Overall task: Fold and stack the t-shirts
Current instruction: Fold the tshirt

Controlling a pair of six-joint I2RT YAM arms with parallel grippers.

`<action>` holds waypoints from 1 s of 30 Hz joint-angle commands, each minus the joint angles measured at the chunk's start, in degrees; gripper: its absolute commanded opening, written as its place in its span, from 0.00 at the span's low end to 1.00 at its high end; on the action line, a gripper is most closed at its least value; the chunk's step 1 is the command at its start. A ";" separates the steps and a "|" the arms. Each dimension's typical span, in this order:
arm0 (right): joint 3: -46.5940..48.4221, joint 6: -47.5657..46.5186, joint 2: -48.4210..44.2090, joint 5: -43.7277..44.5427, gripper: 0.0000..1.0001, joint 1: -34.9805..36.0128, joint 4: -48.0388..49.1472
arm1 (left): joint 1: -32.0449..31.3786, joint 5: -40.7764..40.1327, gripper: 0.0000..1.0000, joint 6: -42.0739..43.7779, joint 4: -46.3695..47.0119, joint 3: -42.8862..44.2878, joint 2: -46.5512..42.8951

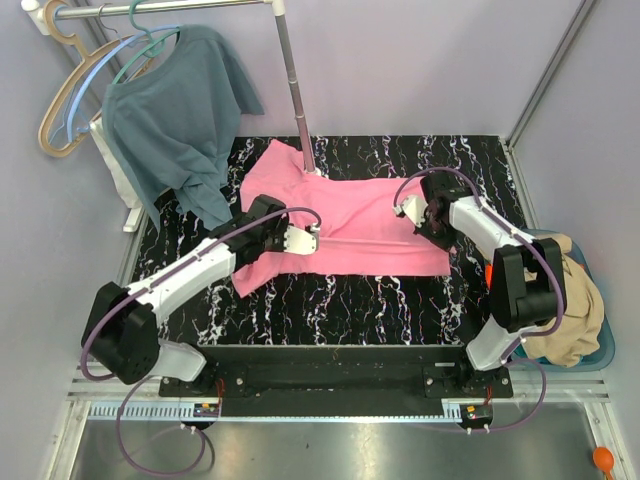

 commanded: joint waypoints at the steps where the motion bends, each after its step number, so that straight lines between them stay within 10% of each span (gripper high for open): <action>1: 3.07 -1.11 2.12 1.69 0.00 -0.65 2.57 | 0.32 0.61 0.00 2.27 3.70 3.95 2.24; 21: 2.20 -0.58 4.05 2.66 0.01 -1.00 4.68 | 0.05 -0.09 0.00 2.80 4.31 2.54 4.71; 30: 2.81 2.76 4.93 4.59 0.54 -0.91 6.26 | -0.74 -0.71 0.00 2.19 5.10 1.75 5.94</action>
